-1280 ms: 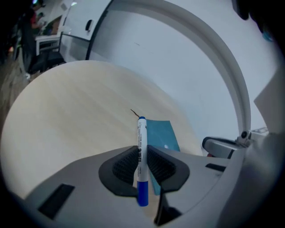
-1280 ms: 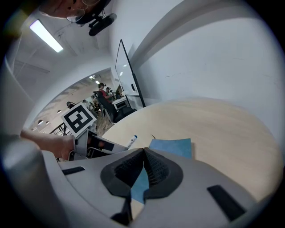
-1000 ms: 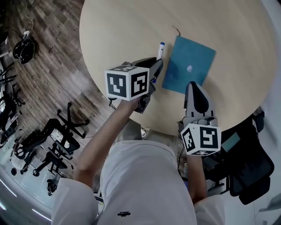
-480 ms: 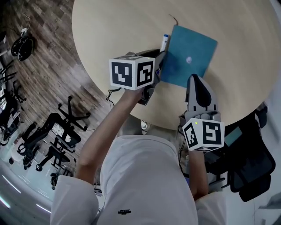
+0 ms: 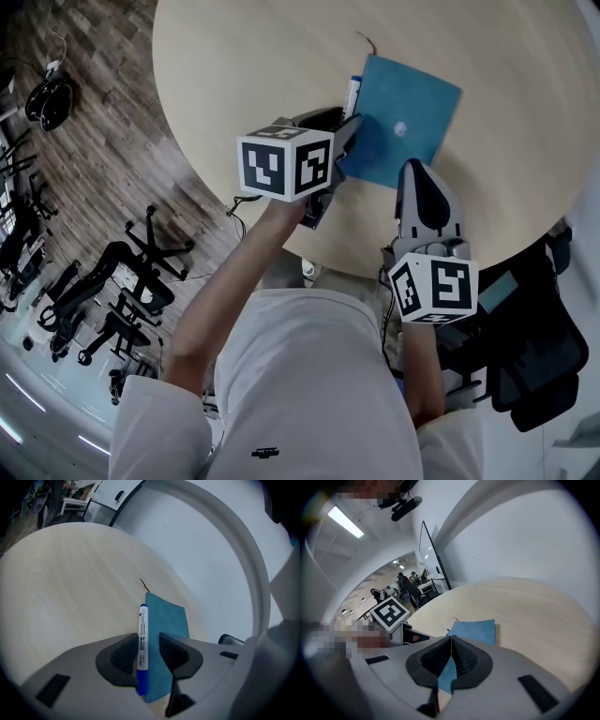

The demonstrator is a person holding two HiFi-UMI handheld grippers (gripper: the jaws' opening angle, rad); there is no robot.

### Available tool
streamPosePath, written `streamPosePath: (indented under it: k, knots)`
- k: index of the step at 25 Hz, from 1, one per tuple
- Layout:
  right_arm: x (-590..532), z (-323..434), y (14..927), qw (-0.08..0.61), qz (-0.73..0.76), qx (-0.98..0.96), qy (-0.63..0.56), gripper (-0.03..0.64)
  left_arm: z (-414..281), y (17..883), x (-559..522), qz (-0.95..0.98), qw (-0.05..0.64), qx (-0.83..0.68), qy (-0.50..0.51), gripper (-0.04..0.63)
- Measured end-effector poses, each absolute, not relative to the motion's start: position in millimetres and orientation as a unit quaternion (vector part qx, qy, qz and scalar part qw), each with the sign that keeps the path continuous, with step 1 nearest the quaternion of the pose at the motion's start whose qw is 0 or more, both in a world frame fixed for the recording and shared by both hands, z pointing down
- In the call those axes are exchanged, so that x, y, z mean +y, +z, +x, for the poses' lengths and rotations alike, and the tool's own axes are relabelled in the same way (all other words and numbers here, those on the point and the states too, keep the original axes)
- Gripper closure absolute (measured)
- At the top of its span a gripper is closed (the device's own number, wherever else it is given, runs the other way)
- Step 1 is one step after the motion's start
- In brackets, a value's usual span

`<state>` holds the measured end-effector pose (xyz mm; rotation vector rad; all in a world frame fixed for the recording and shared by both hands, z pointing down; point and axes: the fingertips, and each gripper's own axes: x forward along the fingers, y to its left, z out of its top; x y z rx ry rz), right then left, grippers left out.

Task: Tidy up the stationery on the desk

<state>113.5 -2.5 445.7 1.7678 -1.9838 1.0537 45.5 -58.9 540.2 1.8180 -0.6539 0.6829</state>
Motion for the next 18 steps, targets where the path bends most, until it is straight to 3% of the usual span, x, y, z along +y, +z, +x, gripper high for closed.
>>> streamPosePath:
  k: [18]
  knots:
    - [14.9,106.9,395.1,0.136,0.647,-0.672,0.335,0.583,26.1,478.2,-39.0,0.79,0.482,-0.254,0.282,0.44]
